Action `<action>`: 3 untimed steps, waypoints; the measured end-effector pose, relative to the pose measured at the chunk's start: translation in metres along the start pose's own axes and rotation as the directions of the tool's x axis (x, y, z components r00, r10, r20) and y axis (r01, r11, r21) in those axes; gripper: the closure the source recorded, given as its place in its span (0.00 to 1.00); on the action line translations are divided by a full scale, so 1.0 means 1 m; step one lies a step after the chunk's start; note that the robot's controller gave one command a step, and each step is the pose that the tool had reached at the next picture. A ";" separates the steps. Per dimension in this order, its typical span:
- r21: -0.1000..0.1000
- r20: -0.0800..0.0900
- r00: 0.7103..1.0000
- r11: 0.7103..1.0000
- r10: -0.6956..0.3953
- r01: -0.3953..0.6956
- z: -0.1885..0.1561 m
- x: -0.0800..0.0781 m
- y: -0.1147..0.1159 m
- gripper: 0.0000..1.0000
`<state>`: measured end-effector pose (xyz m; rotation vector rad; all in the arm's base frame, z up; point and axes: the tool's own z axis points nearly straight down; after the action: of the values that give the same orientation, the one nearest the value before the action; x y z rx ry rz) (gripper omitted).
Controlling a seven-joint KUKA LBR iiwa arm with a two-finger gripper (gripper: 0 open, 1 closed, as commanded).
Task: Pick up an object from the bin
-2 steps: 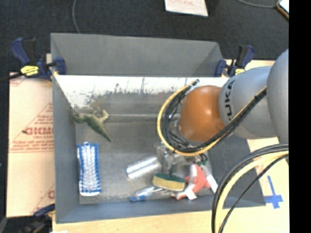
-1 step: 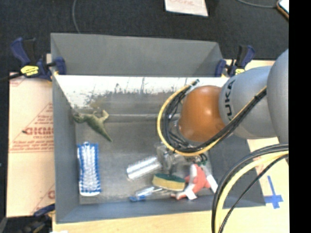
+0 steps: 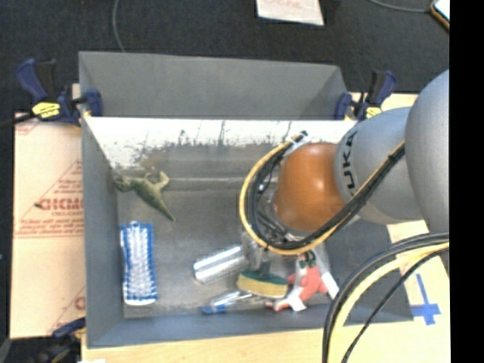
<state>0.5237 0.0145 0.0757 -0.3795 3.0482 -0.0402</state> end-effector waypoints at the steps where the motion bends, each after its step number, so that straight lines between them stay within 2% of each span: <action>1: -0.001 -0.010 1.000 1.000 -0.002 0.002 0.002 -0.025 0.022 1.00; 2: 0.006 0.031 0.999 1.000 0.025 -0.025 -0.002 -0.005 0.038 0.00; 3: 0.004 0.009 1.000 1.000 0.023 -0.023 0.002 0.002 0.039 1.00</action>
Offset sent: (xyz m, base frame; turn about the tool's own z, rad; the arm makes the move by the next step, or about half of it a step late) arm -0.0147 0.0394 -0.0057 0.0240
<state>0.5128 0.0521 0.0722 -0.3433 3.0428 -0.0437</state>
